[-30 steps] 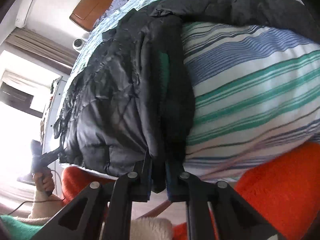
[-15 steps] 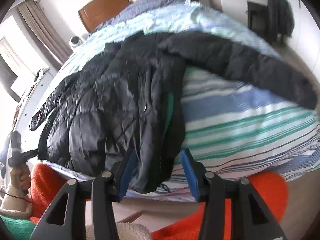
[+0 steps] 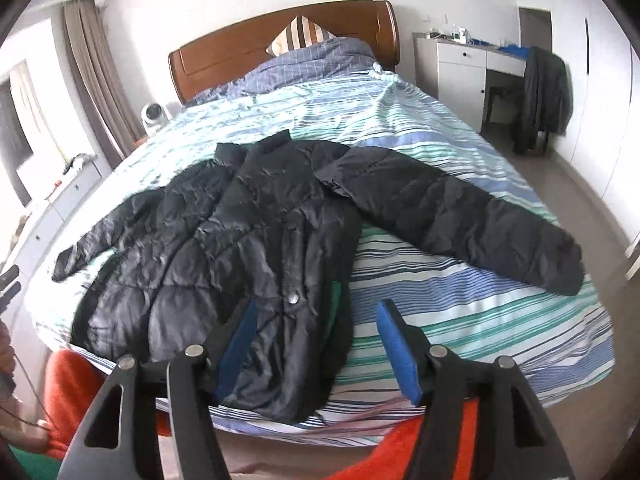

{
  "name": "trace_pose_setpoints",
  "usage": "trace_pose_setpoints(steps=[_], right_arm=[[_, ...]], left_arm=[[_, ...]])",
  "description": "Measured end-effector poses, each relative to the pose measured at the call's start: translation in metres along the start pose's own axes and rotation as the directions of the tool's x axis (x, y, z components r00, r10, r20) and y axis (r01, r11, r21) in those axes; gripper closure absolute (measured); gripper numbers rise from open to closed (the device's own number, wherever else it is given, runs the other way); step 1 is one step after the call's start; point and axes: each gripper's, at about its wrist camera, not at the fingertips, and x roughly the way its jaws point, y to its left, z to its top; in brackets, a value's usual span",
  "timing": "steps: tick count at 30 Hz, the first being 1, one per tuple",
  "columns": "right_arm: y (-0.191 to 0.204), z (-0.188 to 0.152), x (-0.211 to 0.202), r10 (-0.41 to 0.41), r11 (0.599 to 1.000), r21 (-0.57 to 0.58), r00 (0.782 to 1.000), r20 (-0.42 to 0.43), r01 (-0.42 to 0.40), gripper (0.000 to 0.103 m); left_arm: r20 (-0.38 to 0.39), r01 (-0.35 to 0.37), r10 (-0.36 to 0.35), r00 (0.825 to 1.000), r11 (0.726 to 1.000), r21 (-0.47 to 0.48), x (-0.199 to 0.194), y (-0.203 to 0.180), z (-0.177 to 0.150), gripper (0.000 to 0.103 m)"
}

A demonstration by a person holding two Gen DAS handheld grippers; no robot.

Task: Fold large clothes
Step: 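Release the jacket with both grippers, leaving it spread flat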

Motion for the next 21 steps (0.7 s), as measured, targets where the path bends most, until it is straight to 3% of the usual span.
trace_pose_setpoints(steps=[5,7,10,13,16,21], right_arm=[[-0.008,-0.010,-0.005,0.011,0.998,0.067,0.999,0.030,-0.013,0.040],[-0.011,-0.013,-0.010,-0.022,0.997,0.070,0.999,0.042,0.019,0.040],[-0.013,-0.013,-0.013,0.009,0.998,0.060,0.999,0.047,-0.012,0.040],[-0.009,-0.010,-0.010,0.002,0.999,0.039,0.999,0.037,-0.003,0.040],[0.002,-0.007,-0.011,-0.017,1.000,0.003,0.999,0.051,0.017,0.040],[0.024,-0.003,-0.018,-0.073,0.992,-0.094,0.993,0.087,0.081,0.040]], left_arm=[[0.014,-0.016,0.015,1.000,0.999,0.045,0.007,-0.020,-0.009,0.002],[-0.022,0.029,-0.028,0.999,0.999,0.028,0.014,-0.024,-0.017,0.002],[-0.115,0.112,-0.110,0.987,0.994,0.016,0.027,-0.034,-0.025,0.003],[-0.165,0.132,-0.110,0.980,0.982,0.133,0.034,-0.057,-0.025,0.003],[-0.139,0.130,-0.091,0.986,0.945,0.299,0.025,-0.087,-0.019,0.002],[-0.096,0.149,-0.120,0.988,0.904,0.401,0.008,-0.117,0.002,0.000]])
